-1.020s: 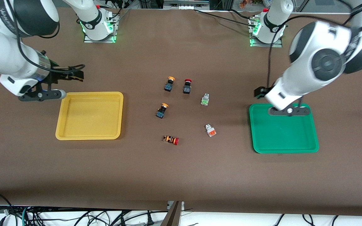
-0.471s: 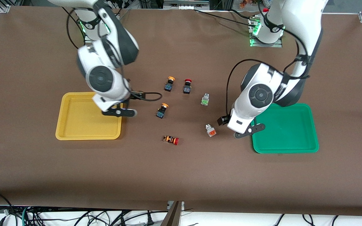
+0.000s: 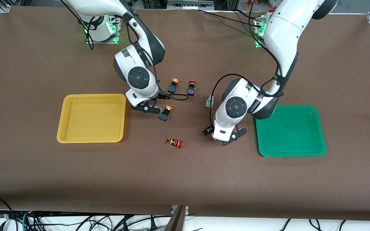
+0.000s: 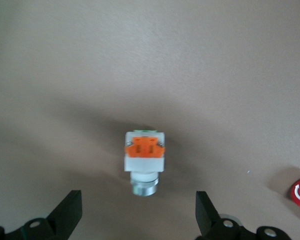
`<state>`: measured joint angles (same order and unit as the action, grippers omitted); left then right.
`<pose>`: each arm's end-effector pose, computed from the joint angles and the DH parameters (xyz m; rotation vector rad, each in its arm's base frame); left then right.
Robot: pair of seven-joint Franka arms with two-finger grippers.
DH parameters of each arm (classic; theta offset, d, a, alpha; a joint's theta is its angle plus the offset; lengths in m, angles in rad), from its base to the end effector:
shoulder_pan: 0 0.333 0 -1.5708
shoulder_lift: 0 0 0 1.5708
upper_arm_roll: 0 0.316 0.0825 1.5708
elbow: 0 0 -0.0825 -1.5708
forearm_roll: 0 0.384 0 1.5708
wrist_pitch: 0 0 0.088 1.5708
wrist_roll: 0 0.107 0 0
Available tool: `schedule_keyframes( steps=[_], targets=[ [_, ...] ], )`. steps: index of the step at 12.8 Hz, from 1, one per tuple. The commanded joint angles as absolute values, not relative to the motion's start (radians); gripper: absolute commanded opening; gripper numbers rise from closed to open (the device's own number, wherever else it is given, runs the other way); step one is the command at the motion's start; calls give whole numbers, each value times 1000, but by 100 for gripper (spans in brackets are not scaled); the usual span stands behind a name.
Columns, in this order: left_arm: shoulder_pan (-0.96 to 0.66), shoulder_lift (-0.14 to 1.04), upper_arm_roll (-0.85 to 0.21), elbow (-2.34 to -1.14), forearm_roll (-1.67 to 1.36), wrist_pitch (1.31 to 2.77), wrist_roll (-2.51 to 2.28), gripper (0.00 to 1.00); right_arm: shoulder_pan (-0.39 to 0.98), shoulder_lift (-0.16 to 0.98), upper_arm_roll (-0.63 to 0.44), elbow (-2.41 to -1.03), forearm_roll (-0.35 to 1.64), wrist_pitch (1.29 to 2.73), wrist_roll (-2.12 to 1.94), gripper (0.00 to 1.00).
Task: Place green and yellow buttons in trays
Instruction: 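Grasp the blue button with the right gripper while the left gripper grasps the orange-top button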
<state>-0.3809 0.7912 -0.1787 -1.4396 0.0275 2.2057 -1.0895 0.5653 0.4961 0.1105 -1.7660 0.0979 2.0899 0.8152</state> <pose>0.6256 -0.3625 0.2236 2.9553 0.8574 -0.1327 0.4997 0.4001 0.2720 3.0905 -0.3164 -0.3368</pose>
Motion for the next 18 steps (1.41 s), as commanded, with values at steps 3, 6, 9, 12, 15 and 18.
schedule_keyframes(
  steps=[3,6,9,12,15,18],
  targets=[
    [-388,856,-158,-1396,69,2246,-1098,100,646,491,138,-1917,112,2287,954,100],
    [-393,885,-160,-1396,120,2301,-1103,80,686,535,138,-1959,112,2391,962,100],
    [-400,891,-160,-1396,120,2303,-1106,30,707,557,137,-1960,112,2408,962,100],
    [-388,861,-158,-1391,124,2286,-1092,4,707,568,137,-1959,112,2424,962,41],
    [-324,752,-158,-1391,123,2124,-909,5,706,566,135,-1953,112,2419,960,0],
    [-217,678,-158,-1399,123,1961,-601,6,698,539,117,-1941,112,2415,933,0]
  ],
)
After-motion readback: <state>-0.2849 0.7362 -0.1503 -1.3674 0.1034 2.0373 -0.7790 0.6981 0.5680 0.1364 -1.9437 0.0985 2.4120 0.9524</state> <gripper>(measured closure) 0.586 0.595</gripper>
